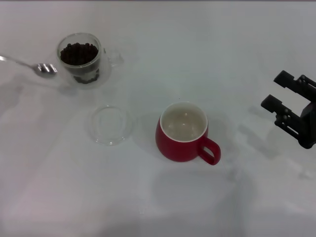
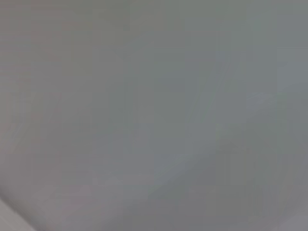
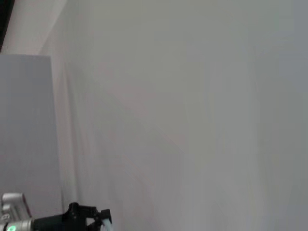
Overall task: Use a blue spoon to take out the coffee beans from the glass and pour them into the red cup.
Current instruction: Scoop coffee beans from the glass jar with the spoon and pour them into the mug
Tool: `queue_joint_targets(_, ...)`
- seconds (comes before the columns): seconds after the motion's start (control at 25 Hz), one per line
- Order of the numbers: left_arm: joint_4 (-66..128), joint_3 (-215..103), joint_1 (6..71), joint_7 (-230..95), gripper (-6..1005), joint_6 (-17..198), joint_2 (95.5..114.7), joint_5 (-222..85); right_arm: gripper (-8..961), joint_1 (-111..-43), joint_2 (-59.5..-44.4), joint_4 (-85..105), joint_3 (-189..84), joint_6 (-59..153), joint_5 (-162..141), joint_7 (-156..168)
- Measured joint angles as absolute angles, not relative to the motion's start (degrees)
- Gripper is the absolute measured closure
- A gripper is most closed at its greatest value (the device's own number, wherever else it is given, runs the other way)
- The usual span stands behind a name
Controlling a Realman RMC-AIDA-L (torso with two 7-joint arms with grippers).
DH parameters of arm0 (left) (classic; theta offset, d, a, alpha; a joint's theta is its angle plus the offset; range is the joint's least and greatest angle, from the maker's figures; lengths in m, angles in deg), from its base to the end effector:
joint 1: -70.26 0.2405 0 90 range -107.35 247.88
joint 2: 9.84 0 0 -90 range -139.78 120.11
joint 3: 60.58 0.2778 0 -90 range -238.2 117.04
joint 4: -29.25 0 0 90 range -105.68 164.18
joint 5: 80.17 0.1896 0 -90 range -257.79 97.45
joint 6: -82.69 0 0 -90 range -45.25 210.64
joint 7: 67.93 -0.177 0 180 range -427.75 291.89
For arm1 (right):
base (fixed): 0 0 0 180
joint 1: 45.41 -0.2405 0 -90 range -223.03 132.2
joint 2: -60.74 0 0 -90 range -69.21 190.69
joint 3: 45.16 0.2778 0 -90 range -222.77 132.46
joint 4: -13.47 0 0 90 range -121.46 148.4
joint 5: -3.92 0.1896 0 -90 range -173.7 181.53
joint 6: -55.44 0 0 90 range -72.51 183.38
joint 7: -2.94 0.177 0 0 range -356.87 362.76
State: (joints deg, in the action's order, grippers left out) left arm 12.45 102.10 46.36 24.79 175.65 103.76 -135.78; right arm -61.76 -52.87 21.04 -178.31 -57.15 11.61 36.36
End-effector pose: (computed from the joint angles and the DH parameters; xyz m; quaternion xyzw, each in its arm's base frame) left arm -0.3407 0.3174 0.0504 -0.6321 -0.5035 -0.5250 0.2672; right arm 0.3033 0.2144 -0.0035 -0.8270 0.1506 0.4561 0.2922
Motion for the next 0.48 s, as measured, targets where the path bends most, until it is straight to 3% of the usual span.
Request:
queue_joint_targets(0.2,11.49,102.41,41.76,29.77,875,174.13,100.53,-134.62,348,-62.53,-52.95,21.02,-178.31,-57.32,11.62,36.34)
queue_joint_targets(0.48,11.03,102.40,34.58,33.56,875,166.05,100.10,-129.35,348,-62.60,-53.13,20.96,-177.98,-57.68,11.67,36.34)
